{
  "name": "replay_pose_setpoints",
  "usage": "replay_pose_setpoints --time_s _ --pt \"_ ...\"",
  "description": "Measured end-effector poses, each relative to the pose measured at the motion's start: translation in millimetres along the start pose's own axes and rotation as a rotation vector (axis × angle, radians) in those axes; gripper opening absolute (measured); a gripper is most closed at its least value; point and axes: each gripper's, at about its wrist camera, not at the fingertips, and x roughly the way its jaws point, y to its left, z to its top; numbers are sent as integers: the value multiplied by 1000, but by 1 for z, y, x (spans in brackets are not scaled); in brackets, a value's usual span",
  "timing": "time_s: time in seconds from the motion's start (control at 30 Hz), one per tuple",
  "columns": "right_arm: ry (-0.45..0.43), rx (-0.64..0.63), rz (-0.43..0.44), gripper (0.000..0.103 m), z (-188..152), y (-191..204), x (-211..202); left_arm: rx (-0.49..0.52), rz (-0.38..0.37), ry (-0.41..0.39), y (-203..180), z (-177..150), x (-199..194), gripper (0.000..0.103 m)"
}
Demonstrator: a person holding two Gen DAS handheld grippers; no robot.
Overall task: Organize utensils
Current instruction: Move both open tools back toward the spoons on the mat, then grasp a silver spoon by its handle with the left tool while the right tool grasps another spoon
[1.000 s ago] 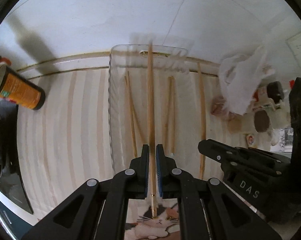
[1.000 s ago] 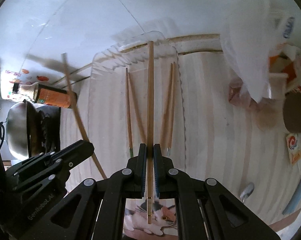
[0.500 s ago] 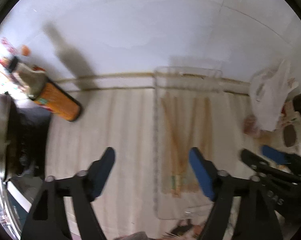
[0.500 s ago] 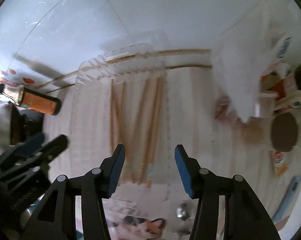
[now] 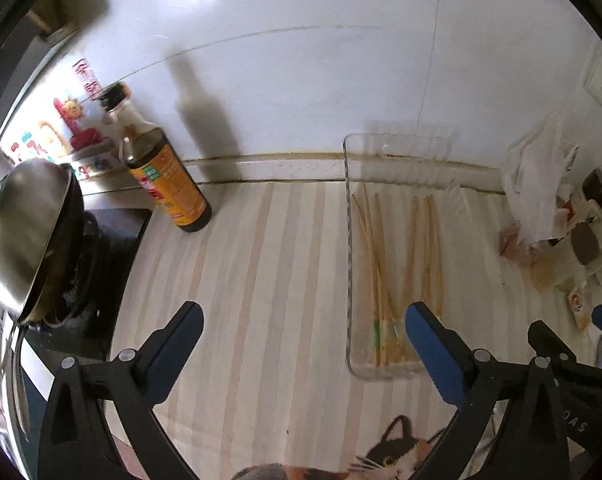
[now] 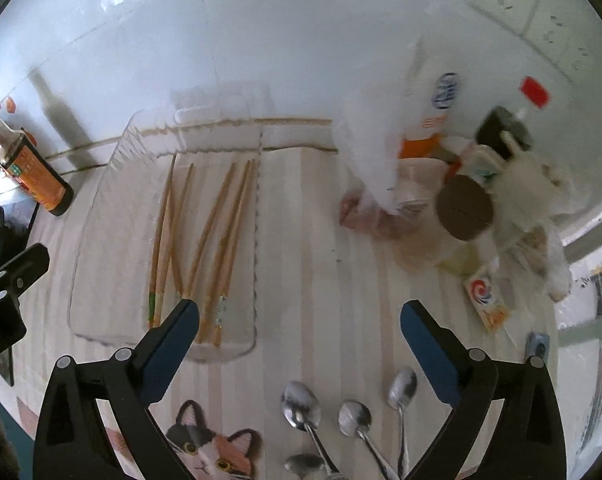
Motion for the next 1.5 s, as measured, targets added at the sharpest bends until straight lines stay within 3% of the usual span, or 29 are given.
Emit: replay_pose_setpoints --time_s 0.37,0.63,0.9,1.0,1.13,1.17,1.23,1.33,1.4,1.47,1.5 --pt "-186 11 -8 102 -32 -15 -99 2 -31 -157 3 -23 -86 103" --pt "-294 23 20 102 -53 -23 -159 -9 -88 -191 5 -40 -127 103" --pt "-316 85 161 102 -71 -45 -171 -54 -55 -197 -5 -52 -131 103" --pt "-293 103 159 102 -80 -63 -159 -66 -43 -192 -17 -62 -118 103" --pt "-189 129 123 98 -92 -94 -127 -47 -75 -92 -52 -84 -79 103" --pt "-167 143 126 92 -96 -102 -120 -37 -95 -61 -62 -90 -70 103" --pt "-97 174 128 63 -106 -121 -99 -11 -141 35 -87 -106 -42 102" --pt "4 214 137 44 -122 -148 -66 38 -217 182 -128 -136 -2 100" --pt "62 235 136 41 -134 -163 -48 74 -257 274 -153 -155 20 92" --pt "108 248 137 41 -144 -176 -33 108 -278 364 -176 -173 39 73" --pt "126 252 130 41 -149 -181 -28 123 -286 399 -185 -180 46 68"
